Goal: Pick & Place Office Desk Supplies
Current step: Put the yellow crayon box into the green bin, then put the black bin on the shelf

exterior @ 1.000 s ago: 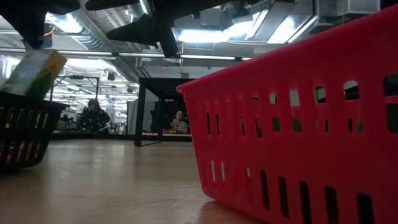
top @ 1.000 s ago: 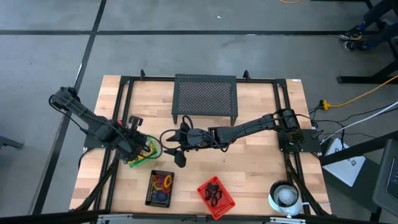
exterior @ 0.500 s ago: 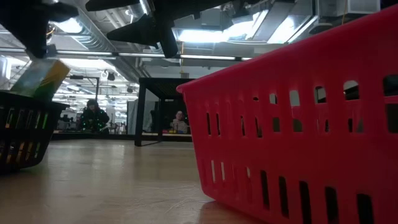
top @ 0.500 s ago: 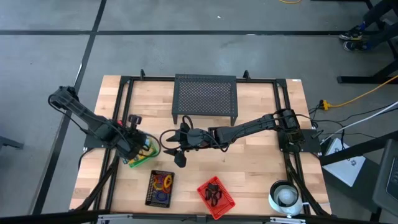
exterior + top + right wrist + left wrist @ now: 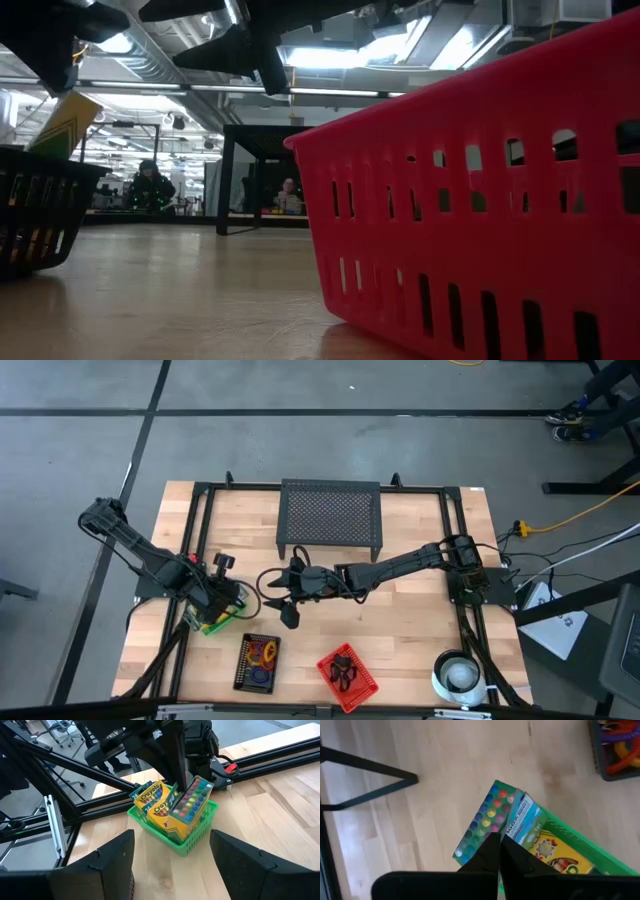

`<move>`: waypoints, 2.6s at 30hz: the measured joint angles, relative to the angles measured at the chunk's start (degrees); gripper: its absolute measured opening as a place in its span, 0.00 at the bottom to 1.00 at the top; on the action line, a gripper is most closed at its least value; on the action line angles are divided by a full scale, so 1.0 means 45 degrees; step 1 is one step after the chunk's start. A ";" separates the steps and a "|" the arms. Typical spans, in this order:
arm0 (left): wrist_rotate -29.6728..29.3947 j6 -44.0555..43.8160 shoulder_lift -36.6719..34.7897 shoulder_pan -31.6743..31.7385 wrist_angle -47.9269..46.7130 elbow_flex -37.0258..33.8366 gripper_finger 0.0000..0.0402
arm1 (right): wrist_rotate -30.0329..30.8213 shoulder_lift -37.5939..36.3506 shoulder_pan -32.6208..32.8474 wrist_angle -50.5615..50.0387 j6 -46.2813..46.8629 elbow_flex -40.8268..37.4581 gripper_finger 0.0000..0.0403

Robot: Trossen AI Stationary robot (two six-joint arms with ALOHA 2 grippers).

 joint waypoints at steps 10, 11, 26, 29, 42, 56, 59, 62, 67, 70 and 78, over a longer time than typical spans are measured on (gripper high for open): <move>0.0122 -0.2088 -0.0032 -0.1013 0.0329 -0.1159 0.00 | -0.0005 0.0005 0.0000 -0.0200 -0.0033 -0.0004 0.65; 0.0307 -0.2365 -0.0023 -0.1214 0.0253 -0.1184 0.00 | -0.0005 0.0005 0.0000 -0.0200 -0.0038 -0.0004 0.65; 0.0160 -0.5457 -0.0029 -0.3830 0.0219 -0.1200 0.00 | -0.0002 0.0005 -0.0063 -0.0200 -0.0086 -0.0004 0.65; 0.0125 -0.6100 -0.0029 -0.4246 0.0011 -0.1200 0.00 | 0.0000 0.0005 -0.0063 -0.0200 -0.0081 -0.0004 0.65; 0.0523 -0.7290 -0.0101 -0.4493 0.0634 -0.2671 0.00 | 0.0000 0.0005 -0.0058 -0.0200 -0.0074 -0.0004 0.65; 0.1558 -0.7424 -0.1250 -0.4306 0.1399 -0.3088 0.04 | 0.0000 0.0005 -0.0180 -0.0195 -0.0038 -0.0004 0.65; 0.1081 -0.7321 -0.1347 -0.4311 0.1368 -0.2721 0.10 | 0.0000 0.0005 -0.0180 -0.0191 -0.0081 -0.0004 0.65; 0.0745 -0.7065 -0.1465 -0.4306 0.1398 -0.2149 0.17 | -0.0005 0.0005 -0.0180 -0.0190 -0.0076 -0.0004 0.65; 0.0245 -0.6564 -0.1566 -0.4303 0.1278 -0.1304 0.28 | -0.0005 0.0005 -0.0180 -0.0190 -0.0076 -0.0004 0.65; -0.0590 -0.6029 -0.1609 -0.4307 0.1477 -0.0640 0.34 | 0.0000 0.0005 -0.0180 -0.0174 -0.0109 -0.0004 0.65; -0.4370 -0.4563 -0.1301 -0.4301 0.4952 -0.0980 0.38 | 0.0000 0.0005 -0.0009 0.0383 -0.1696 -0.0004 0.65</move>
